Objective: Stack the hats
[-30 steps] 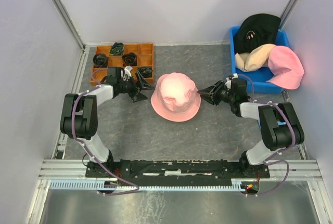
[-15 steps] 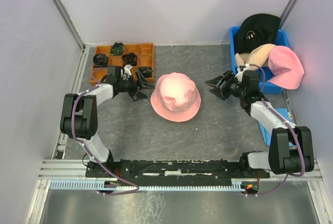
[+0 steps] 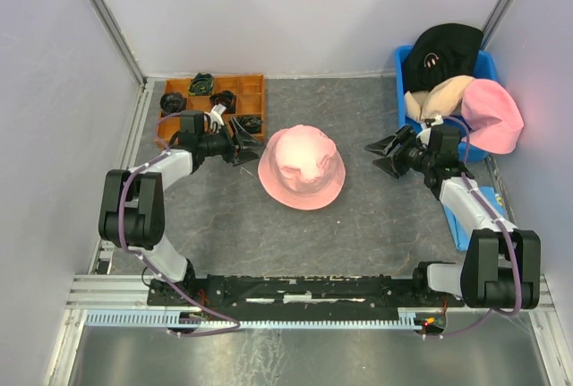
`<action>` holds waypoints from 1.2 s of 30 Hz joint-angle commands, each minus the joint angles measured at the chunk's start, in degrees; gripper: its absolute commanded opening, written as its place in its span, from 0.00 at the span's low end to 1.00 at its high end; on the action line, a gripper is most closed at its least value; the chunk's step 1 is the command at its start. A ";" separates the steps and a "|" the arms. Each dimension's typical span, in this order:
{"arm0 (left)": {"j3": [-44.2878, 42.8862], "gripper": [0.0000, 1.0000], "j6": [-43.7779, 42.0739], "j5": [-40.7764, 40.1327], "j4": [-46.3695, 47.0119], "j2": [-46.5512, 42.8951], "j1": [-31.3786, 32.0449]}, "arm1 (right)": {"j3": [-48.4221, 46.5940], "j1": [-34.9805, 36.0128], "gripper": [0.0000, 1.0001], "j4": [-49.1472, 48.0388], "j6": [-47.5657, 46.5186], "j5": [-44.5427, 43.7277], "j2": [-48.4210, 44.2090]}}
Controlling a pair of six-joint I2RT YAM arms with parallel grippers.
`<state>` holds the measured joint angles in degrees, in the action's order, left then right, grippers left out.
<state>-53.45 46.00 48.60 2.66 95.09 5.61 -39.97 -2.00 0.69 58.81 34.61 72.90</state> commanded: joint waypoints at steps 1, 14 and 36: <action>3.86 0.59 5.65 3.44 8.88 -0.47 -0.07 | -1.05 -0.46 0.68 1.06 -1.65 1.08 -1.74; 9.61 0.49 15.25 4.62 23.09 0.29 0.05 | -1.37 -0.93 0.67 2.71 -2.03 1.00 -2.00; 11.31 0.03 12.18 1.68 21.54 2.56 1.44 | -1.69 -1.78 0.67 3.13 -2.20 1.51 -2.17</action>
<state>-42.65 60.38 50.87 24.23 97.03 6.87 -39.97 -3.40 4.84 57.58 35.18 72.14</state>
